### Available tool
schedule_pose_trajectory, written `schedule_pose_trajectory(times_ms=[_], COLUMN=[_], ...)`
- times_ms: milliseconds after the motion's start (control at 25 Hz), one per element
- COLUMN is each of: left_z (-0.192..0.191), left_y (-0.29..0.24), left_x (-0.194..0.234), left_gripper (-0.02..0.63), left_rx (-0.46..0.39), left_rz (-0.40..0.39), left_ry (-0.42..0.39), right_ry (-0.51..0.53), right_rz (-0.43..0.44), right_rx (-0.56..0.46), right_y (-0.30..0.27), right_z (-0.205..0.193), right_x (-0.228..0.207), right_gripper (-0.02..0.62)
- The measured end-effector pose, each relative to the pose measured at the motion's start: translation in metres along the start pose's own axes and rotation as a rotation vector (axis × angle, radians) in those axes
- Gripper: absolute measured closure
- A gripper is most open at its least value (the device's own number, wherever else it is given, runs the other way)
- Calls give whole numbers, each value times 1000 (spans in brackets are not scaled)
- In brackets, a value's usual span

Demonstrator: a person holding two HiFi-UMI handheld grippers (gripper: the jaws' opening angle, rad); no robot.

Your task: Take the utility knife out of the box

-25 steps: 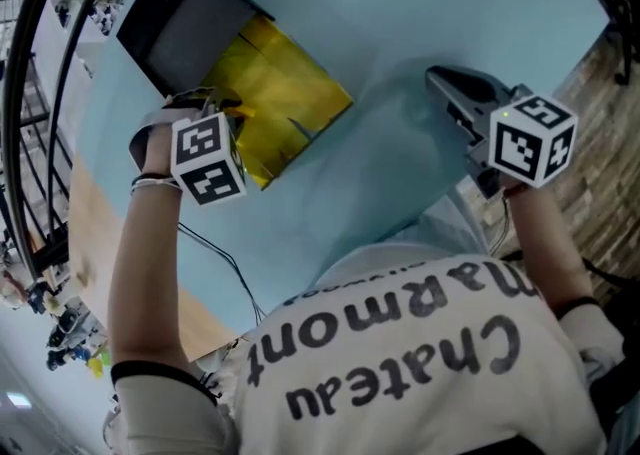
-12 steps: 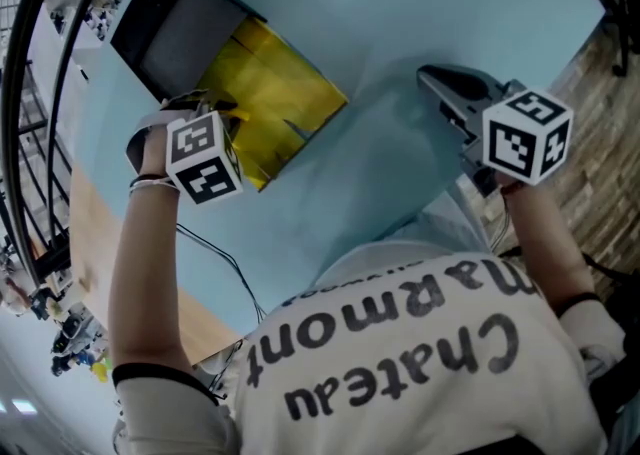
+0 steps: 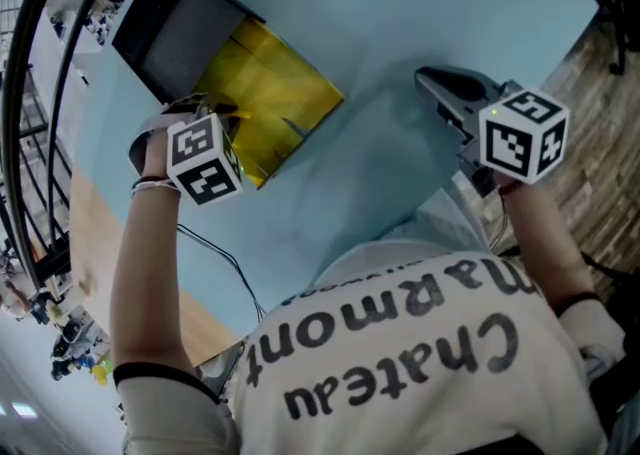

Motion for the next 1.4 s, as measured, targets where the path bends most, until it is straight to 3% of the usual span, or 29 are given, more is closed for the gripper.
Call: schedule_pose_trajectory(times_ms=[320, 920, 1000, 1200, 1400], left_z=[13, 37, 40, 40, 36], left_y=[7, 51, 61, 80, 106], left_x=[5, 25, 28, 24, 21], left_gripper=[577, 578, 578, 578, 580], left_rx=[-58, -301, -342, -496, -657], left_rz=[85, 335, 375, 423, 517], left_ry=[21, 460, 545, 900, 1177], right_ry=[4, 59, 71, 87, 99], right_rz=[-9, 1, 5, 23, 48], right_rx=[-14, -28, -31, -18, -4], right_y=[16, 54, 56, 60, 50], right_z=[-7, -17, -17, -28, -32], right_x=[4, 20, 24, 35, 46], right_gripper=[551, 551, 551, 551, 551])
Point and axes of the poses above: the fingertips, and each gripper's own axes: y backward along the fingers, x to its left, z out of its top, the point moved 5 cm from there along y, backward along the fingers, and after that the axes turned 10 degrees about z, right-handed, at the moved point
